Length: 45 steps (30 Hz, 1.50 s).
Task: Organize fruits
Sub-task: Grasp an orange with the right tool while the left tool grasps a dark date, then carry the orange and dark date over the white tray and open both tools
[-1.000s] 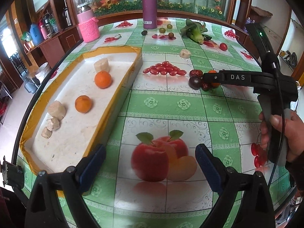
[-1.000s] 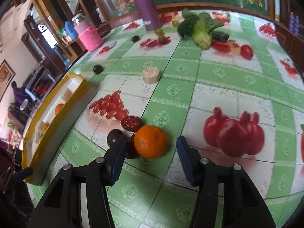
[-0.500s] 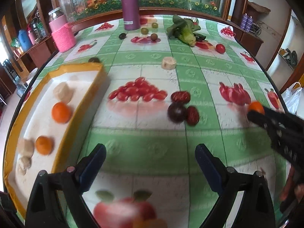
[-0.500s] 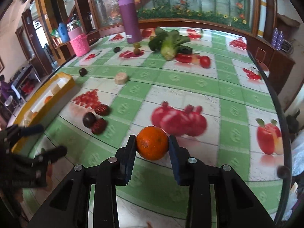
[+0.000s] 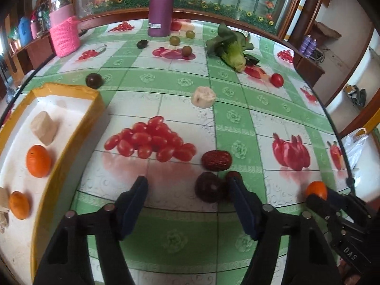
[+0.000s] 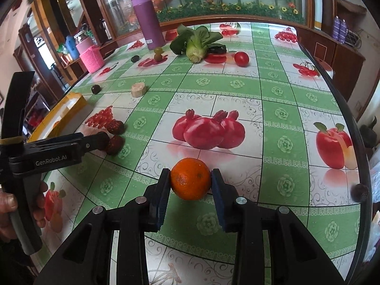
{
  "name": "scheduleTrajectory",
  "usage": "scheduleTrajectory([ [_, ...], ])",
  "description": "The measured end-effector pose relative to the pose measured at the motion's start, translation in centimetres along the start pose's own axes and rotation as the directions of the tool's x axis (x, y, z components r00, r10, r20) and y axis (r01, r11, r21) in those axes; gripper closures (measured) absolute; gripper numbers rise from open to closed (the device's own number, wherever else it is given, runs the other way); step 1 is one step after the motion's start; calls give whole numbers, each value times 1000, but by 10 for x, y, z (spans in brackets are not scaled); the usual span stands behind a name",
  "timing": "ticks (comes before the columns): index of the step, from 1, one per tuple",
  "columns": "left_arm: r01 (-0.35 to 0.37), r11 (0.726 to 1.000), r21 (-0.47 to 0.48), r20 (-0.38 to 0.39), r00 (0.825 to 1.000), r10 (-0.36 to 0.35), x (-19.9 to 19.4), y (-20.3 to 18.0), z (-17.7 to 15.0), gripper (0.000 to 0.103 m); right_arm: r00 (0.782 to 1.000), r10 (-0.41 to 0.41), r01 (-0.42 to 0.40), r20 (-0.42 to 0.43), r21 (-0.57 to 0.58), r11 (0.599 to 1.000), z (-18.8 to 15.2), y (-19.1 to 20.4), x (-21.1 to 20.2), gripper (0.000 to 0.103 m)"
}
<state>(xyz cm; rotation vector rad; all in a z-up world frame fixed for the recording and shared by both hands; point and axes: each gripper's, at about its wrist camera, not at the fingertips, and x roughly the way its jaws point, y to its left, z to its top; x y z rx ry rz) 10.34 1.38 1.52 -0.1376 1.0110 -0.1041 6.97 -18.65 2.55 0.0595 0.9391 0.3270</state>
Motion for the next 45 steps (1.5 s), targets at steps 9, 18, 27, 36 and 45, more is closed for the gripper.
scheduleTrajectory([
  [9,65,993,99,-17,998,-64,-2,-8,-7,52,1000,-2,2,-10,16,1000,-1,-3,2,69],
  [18,8,978,208,5,1000,-10,6,-17,-1,58,1000,-10,10,-12,23,1000,-2,-5,2,69],
  [27,39,983,180,16,999,-43,-1,-15,-9,76,999,-33,33,12,-4,999,-6,0,-3,69],
  [36,74,987,141,-19,997,-72,-38,-4,-51,76,999,-42,43,30,-21,999,-15,14,-29,69],
  [45,106,987,122,9,994,-108,-81,8,-84,76,998,-57,57,6,-30,998,-37,32,-42,69],
])
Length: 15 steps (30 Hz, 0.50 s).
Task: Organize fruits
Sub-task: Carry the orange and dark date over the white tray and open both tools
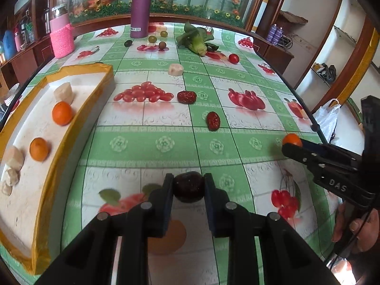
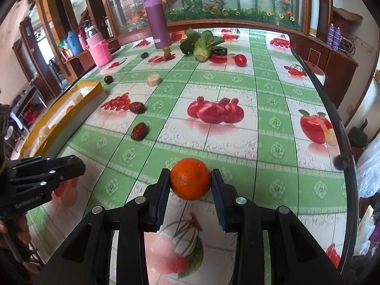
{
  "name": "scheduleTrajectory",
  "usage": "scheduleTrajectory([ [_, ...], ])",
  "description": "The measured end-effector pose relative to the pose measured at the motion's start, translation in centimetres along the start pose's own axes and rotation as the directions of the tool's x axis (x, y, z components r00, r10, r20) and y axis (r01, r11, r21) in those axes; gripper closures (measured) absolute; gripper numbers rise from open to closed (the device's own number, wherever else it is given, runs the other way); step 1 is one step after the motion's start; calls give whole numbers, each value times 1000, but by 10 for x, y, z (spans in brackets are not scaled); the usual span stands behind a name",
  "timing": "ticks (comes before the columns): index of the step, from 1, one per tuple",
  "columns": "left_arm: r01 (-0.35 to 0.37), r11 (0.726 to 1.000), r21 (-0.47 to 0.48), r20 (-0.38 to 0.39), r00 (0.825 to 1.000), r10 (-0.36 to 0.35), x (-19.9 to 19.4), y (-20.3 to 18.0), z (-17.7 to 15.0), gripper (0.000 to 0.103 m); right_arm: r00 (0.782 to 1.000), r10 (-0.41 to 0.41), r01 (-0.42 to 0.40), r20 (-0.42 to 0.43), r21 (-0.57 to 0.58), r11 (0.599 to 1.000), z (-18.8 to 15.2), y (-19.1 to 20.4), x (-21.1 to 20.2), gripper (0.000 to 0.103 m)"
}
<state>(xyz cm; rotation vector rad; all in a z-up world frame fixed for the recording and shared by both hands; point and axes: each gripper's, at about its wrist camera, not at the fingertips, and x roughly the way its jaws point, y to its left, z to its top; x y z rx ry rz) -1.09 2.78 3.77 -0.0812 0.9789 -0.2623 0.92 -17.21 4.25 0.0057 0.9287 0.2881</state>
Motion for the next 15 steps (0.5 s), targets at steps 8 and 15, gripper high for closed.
scheduleTrajectory([
  [8,6,1000,-28,26,1000,-5,-24,15,-10,76,1000,20,-21,-19,-28,999,-5,32,3,69],
  [15,-9,998,-60,61,998,13,-43,33,-14,76,998,54,-56,-15,-92,994,3,72,5,69],
])
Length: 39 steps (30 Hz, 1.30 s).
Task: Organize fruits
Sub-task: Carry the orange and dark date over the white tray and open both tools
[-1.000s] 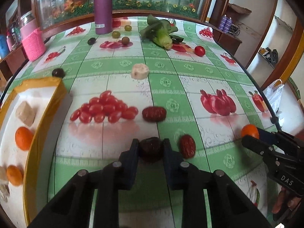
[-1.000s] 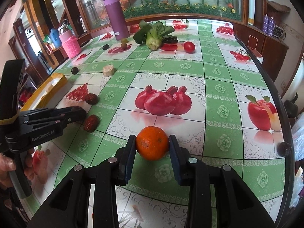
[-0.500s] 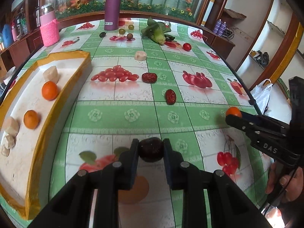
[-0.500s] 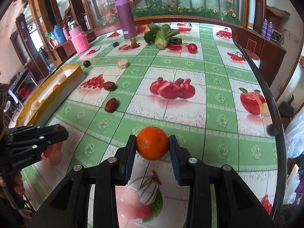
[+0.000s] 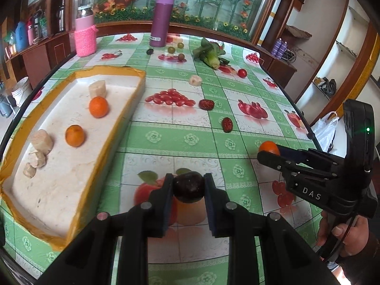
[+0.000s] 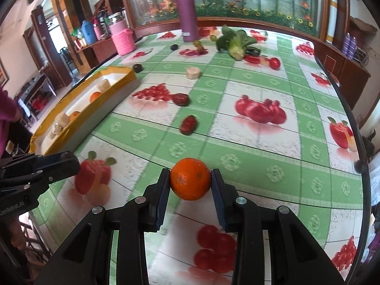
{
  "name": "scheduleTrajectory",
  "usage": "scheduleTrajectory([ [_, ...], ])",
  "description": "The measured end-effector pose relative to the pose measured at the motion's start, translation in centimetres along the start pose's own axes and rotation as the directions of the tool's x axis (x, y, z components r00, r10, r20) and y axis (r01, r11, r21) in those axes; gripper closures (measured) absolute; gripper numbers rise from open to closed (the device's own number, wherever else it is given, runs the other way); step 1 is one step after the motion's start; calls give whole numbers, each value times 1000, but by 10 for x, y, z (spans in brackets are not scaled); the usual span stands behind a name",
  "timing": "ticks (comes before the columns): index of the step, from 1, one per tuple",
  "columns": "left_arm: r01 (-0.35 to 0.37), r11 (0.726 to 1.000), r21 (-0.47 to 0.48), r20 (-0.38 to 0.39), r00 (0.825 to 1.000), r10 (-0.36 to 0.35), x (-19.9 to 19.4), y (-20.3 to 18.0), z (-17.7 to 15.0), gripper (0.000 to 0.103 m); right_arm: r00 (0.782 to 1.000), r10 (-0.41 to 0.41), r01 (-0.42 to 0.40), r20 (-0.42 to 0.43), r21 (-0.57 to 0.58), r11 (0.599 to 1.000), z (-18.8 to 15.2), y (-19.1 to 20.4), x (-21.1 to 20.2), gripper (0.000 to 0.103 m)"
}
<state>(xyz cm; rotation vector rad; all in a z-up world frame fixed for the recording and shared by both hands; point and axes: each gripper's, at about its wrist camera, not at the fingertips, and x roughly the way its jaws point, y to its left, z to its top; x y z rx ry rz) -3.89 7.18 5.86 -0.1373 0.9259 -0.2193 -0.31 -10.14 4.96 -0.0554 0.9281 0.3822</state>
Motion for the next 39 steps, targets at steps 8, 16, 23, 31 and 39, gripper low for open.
scheduleTrajectory([
  [8,-26,998,-61,47,999,28,-23,32,1,75,999,54,-53,6,-76,996,23,44,4,69],
  [16,-92,984,-151,77,992,104,-43,81,-1,75,992,127,-124,12,-131,984,51,84,10,70],
  [23,-169,959,-225,78,978,191,-57,126,-7,75,983,181,-176,10,-172,969,76,114,19,70],
  [31,-209,938,-277,39,973,228,-49,156,-15,75,975,220,-220,-28,-220,950,99,146,41,70],
  [39,-196,948,-251,7,979,205,-30,153,-10,75,970,218,-240,-110,-267,933,107,166,77,70],
])
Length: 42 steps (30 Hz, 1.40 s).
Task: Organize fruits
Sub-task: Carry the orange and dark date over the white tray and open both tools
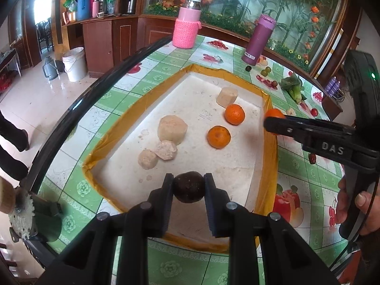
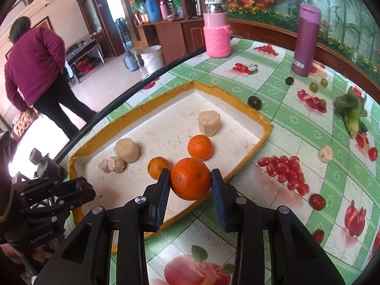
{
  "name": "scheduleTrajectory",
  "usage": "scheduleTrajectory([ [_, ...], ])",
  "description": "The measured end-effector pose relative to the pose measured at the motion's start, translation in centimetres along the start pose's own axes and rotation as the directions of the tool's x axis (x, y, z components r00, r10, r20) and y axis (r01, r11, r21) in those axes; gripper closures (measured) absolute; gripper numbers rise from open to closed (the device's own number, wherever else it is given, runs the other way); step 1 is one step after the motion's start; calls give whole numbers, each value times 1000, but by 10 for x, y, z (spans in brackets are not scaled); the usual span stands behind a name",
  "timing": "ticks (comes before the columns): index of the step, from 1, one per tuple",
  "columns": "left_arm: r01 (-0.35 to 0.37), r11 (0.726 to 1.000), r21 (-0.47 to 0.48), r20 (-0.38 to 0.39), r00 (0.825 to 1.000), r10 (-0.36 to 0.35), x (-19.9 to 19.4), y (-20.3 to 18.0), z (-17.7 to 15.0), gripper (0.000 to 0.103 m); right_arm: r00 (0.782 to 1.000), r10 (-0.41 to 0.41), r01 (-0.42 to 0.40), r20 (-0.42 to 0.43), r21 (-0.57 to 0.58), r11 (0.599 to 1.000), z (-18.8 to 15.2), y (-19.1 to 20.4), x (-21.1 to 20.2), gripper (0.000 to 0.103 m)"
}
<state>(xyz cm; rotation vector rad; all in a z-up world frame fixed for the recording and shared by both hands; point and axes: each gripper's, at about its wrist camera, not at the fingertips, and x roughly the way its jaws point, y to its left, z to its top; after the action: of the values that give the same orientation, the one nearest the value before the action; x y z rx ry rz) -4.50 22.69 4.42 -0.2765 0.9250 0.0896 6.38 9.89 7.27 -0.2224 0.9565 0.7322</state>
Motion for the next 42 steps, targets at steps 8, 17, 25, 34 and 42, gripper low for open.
scheduleTrajectory([
  [8,2,1000,18,-31,1000,-1,17,-4,4,75,998,-8,2,-65,-90,996,9,11,32,70],
  [17,-14,1000,13,-67,998,14,32,-4,4,75,992,-49,29,-118,-167,985,9,10,52,70],
  [25,-29,999,16,-82,996,30,39,-4,2,75,986,-90,55,-143,-230,972,9,17,63,69],
  [34,-41,999,30,-73,996,43,39,-6,1,72,984,-107,70,-144,-239,969,10,19,69,68],
  [42,-86,995,55,-24,996,88,23,-8,-2,43,987,-131,109,-91,-217,970,8,20,45,63],
])
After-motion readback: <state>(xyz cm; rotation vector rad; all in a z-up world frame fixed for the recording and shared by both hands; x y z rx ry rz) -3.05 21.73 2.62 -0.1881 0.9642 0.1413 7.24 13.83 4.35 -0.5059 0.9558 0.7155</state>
